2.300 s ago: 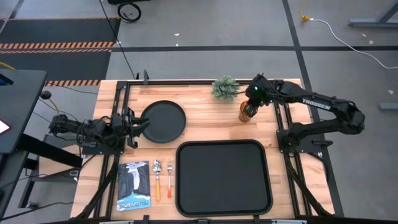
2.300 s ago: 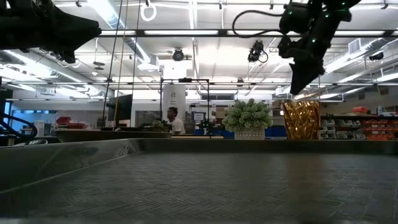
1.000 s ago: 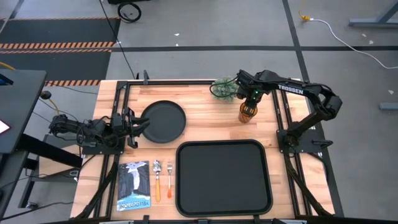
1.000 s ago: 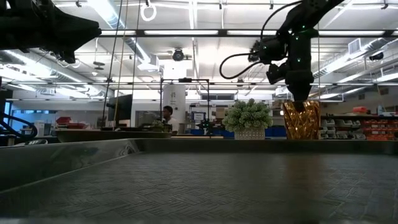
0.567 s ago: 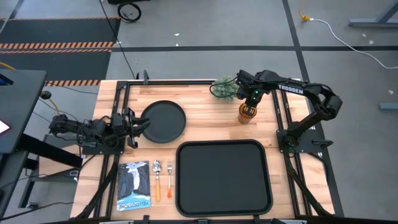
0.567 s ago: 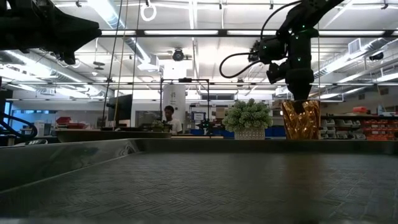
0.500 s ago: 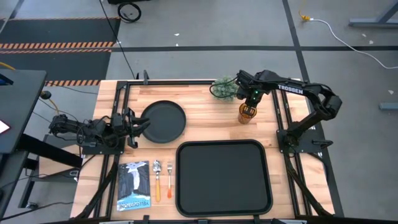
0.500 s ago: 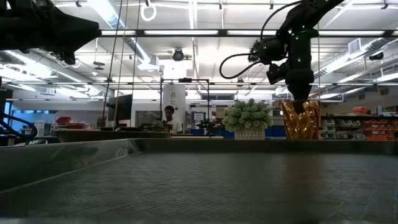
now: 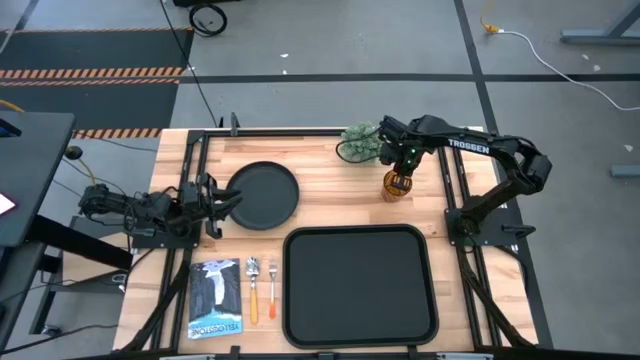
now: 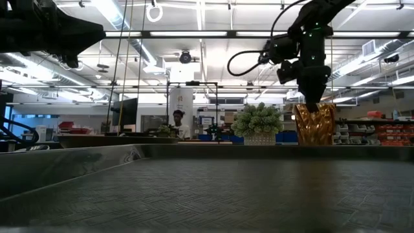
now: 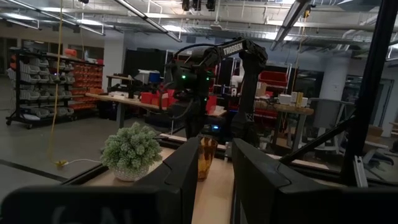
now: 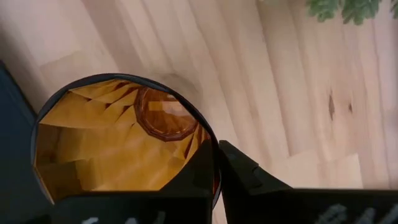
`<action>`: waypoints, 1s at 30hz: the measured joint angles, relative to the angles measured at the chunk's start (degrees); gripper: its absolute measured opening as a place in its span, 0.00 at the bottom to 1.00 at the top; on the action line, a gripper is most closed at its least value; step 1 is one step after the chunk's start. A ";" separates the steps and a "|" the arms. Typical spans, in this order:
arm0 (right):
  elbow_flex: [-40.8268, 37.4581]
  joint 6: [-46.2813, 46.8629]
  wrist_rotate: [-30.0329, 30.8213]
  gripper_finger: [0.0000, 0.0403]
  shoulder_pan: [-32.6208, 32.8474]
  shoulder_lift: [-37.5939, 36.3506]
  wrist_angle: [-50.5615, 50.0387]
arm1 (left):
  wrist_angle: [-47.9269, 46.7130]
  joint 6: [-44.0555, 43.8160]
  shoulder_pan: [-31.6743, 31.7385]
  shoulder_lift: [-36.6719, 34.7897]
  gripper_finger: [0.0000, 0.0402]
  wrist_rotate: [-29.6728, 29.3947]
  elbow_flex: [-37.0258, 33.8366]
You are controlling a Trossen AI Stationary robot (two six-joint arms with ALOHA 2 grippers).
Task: Pick and place plate/cup/fork/spoon on tray
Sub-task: Put the brown glass on the top right corner of the black tray
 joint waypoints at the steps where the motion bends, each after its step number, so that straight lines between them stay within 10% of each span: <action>1: -0.02 0.00 0.02 0.03 0.53 -0.34 -0.24 | -0.14 -0.44 0.00 -0.01 0.27 -0.01 0.00; 30: 0.07 14.07 -5.97 0.03 13.69 -8.74 -8.14 | -0.23 -0.47 0.00 0.00 0.27 -1.16 0.00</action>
